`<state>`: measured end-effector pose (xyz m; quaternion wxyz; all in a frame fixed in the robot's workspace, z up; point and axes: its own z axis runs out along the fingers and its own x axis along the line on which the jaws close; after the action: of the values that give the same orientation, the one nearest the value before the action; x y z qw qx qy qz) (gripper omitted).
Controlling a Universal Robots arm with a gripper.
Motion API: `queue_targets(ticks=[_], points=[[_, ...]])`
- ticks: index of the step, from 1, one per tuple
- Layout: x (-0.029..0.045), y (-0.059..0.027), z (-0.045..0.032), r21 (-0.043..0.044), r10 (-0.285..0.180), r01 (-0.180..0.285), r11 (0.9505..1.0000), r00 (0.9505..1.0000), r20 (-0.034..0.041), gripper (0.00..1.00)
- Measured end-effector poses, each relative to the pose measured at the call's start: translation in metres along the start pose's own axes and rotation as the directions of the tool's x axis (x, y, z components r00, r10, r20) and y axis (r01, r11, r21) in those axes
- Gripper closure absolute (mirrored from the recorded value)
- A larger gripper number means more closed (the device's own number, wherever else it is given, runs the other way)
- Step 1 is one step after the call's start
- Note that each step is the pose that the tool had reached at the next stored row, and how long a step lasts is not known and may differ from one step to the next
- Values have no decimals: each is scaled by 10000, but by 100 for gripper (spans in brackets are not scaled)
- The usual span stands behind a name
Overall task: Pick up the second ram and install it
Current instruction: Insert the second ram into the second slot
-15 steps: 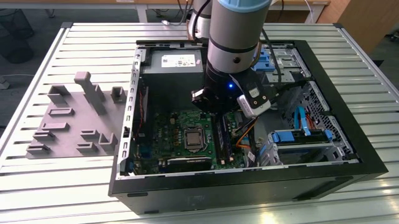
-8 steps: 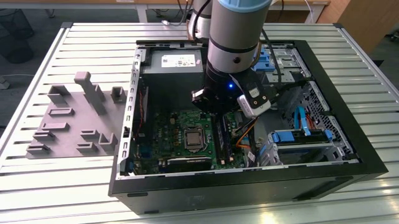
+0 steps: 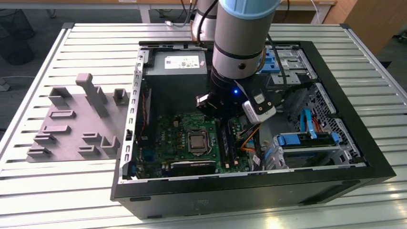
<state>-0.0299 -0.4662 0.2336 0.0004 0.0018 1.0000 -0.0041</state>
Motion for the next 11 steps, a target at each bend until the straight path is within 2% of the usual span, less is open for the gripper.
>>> queue_targets(ticks=[8, 11], points=[[-2, -20, 8, 2, -3, 3, 10000, 10000, -1, 86], [-1, -36, 43, -4, 0, 0, 10000, 10000, 0, 86]])
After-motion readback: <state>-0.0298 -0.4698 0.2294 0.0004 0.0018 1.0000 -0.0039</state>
